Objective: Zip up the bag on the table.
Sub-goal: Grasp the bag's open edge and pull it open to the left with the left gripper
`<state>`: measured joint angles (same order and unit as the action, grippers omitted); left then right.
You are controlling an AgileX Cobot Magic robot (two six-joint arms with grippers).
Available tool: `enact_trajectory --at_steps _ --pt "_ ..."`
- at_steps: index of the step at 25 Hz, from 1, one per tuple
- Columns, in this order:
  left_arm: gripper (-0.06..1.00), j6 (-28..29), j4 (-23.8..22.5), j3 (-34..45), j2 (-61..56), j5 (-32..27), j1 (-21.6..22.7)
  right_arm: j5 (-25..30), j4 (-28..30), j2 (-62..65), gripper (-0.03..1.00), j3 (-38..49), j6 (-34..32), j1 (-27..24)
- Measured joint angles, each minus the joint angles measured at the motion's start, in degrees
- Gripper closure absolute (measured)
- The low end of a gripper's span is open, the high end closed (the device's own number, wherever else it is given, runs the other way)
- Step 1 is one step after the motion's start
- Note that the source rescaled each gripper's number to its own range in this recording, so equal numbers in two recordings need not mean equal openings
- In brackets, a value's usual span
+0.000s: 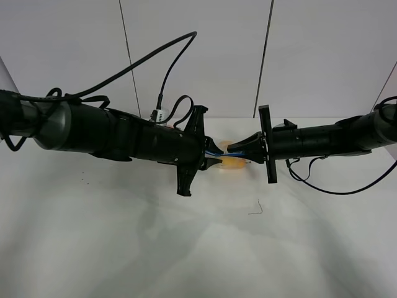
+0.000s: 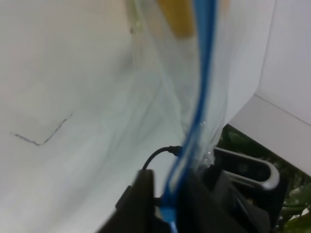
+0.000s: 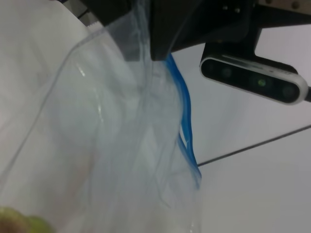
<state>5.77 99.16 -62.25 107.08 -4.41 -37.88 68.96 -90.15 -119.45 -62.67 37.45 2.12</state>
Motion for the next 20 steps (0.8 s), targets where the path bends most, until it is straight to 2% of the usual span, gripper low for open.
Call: enact_trajectory --at_steps 6,10,13,20 --pt "0.94 1.75 0.00 0.00 0.00 -0.11 0.00 0.00 0.18 0.00 0.97 0.00 0.00 0.00" --pt "0.94 1.45 0.05 0.00 0.00 -1.32 1.63 0.00 -0.02 0.00 0.97 0.00 0.00 0.00" --pt "0.94 -0.84 0.05 0.00 0.00 -3.39 4.70 -0.25 -0.49 0.00 0.97 0.00 0.00 0.00" --pt "0.94 -6.67 -1.61 0.00 0.00 -8.98 15.51 -0.32 -1.21 0.00 0.97 0.00 0.00 0.00"
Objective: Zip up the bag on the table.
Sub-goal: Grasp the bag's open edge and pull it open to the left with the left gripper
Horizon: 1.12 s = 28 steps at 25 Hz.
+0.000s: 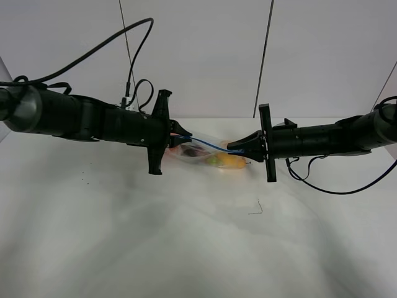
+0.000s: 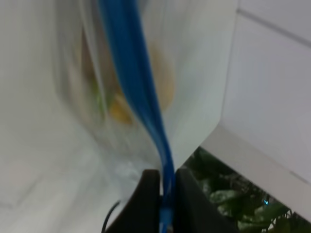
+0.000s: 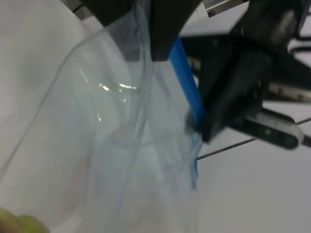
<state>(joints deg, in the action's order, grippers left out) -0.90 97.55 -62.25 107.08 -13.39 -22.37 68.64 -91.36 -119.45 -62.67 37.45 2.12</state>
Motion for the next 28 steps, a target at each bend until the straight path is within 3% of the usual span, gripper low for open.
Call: enact_trajectory --at_steps 9,17,28 --pt "0.94 -1.15 -11.53 0.00 0.00 -6.67 14.23 0.12 0.29 0.00 0.97 0.00 0.00 0.00" --pt "0.94 -1.15 -22.80 0.00 0.00 -7.73 21.45 0.22 1.83 0.00 0.97 0.00 0.00 0.11" --pt "0.94 -1.15 -24.10 0.00 0.00 -9.27 24.18 0.33 1.82 0.00 0.97 0.00 0.00 0.18"
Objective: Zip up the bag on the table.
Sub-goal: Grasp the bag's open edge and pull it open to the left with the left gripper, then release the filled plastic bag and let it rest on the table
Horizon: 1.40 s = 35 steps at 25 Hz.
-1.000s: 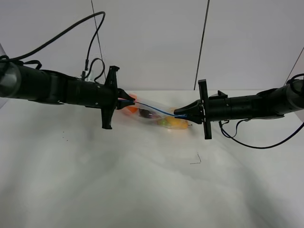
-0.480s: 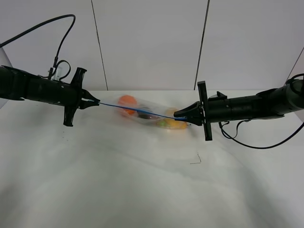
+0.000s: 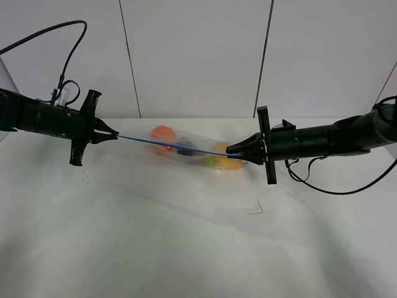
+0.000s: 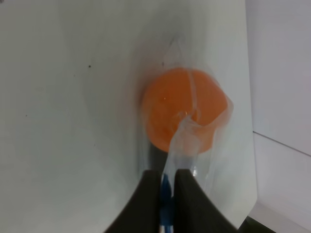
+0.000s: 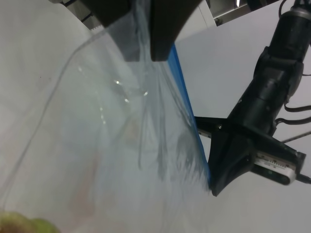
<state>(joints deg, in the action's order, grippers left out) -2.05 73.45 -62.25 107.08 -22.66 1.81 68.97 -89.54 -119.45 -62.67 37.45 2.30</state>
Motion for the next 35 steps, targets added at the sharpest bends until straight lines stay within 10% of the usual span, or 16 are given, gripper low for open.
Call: enact_trajectory --at_steps 4,10,19,23,30,35 --pt "0.85 -0.07 -0.04 0.00 0.00 0.28 0.11 0.00 0.11 0.00 0.97 0.00 0.00 0.00" --pt "0.05 -0.14 -0.20 0.00 0.00 3.53 1.12 0.00 0.66 0.00 0.97 0.00 0.00 0.00" --pt "-0.06 -17.62 -4.39 -11.07 0.29 -4.96 1.06 0.00 0.84 0.00 0.97 0.00 0.00 0.00" --pt "-0.06 -16.86 -21.91 -19.26 0.29 -13.10 1.06 0.00 0.84 0.00 0.97 0.00 0.00 0.00" --pt "-0.06 5.99 -70.77 -30.08 0.33 -30.52 -4.12 0.00 0.88 0.00 0.97 0.00 0.05 0.00" --pt "-0.06 10.91 -77.71 -31.99 0.33 -35.67 -6.28 0.00 1.07 0.00 0.97 0.00 0.05 0.00"
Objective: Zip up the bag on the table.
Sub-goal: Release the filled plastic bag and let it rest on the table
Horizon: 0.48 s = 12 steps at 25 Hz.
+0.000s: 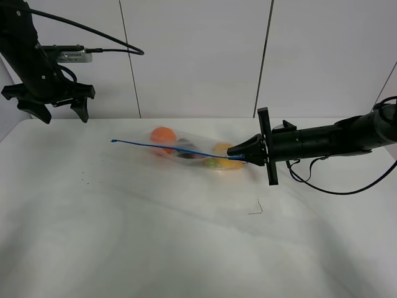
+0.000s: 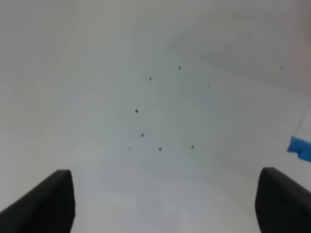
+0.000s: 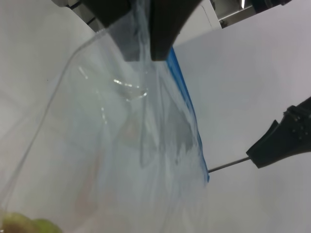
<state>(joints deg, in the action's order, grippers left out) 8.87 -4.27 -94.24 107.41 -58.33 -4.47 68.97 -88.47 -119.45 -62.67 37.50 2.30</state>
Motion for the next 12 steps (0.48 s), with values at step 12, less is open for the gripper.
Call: enact_trajectory --at_steps 12 --pt "-0.06 -4.26 2.62 -0.06 -0.20 -9.03 0.46 0.00 2.55 0.00 0.97 0.00 0.12 0.00"
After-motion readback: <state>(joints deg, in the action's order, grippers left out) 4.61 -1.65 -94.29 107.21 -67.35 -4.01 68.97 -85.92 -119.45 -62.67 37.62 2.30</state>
